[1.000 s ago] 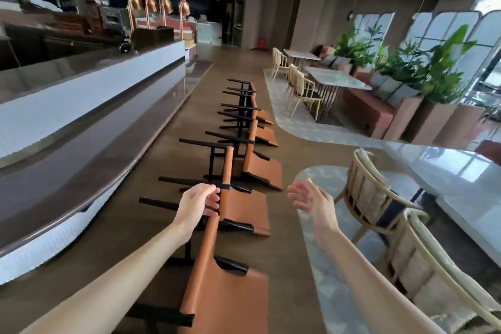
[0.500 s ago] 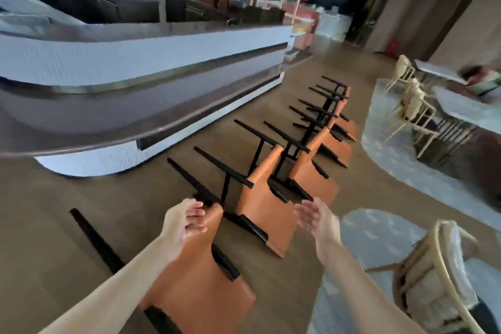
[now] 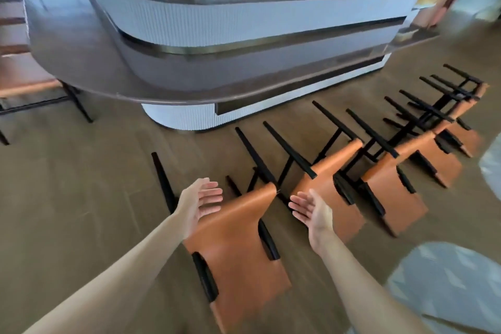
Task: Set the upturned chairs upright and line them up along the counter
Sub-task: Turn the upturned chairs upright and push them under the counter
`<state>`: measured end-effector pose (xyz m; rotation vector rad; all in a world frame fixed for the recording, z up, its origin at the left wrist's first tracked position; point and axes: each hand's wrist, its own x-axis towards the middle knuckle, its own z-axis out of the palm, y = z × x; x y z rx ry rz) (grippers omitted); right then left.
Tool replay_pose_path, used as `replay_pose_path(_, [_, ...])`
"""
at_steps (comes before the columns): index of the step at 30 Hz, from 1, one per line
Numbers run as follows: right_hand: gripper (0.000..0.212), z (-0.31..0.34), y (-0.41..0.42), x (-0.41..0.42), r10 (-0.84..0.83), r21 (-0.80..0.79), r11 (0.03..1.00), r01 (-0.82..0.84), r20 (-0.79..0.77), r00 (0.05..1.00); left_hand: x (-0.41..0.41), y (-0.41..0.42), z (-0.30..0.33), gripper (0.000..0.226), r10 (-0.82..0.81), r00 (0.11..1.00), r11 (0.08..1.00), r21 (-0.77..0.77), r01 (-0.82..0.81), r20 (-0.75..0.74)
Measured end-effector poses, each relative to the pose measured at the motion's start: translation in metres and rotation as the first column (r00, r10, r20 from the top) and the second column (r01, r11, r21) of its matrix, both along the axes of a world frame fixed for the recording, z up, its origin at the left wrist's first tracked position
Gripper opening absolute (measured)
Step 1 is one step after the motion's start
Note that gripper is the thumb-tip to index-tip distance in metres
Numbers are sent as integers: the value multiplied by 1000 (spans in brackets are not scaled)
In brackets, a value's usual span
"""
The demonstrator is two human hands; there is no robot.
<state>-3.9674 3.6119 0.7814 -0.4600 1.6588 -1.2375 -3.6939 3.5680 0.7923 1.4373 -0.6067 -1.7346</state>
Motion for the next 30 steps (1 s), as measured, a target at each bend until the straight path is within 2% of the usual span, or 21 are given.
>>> replay_pose_path(5, [38,-61,-29,-12,259,53,965,-258,-15,966,-14,24,-53,36,156,984,980,111,-165,84])
replay_pose_path(7, [39,-93,-46,-25,360,77,931,-357,-30,933,-23,44,-83,36,271,957,946,155,-286,106])
replay_pose_path(11, [36,-150,-49,-53,473,189,858,-478,76,878,-55,87,-133,33,408,903,857,284,-430,135])
replay_pose_path(15, [34,-209,-30,-72,476,294,819,-493,133,870,-92,124,-199,28,507,851,758,398,-516,138])
replay_pose_path(23, [31,-364,42,-80,379,462,787,-410,163,911,-137,158,-354,30,566,818,652,553,-519,100])
replay_pose_path(30, [27,-520,95,-71,307,541,759,-362,193,932,-155,187,-500,34,455,886,642,658,-395,88])
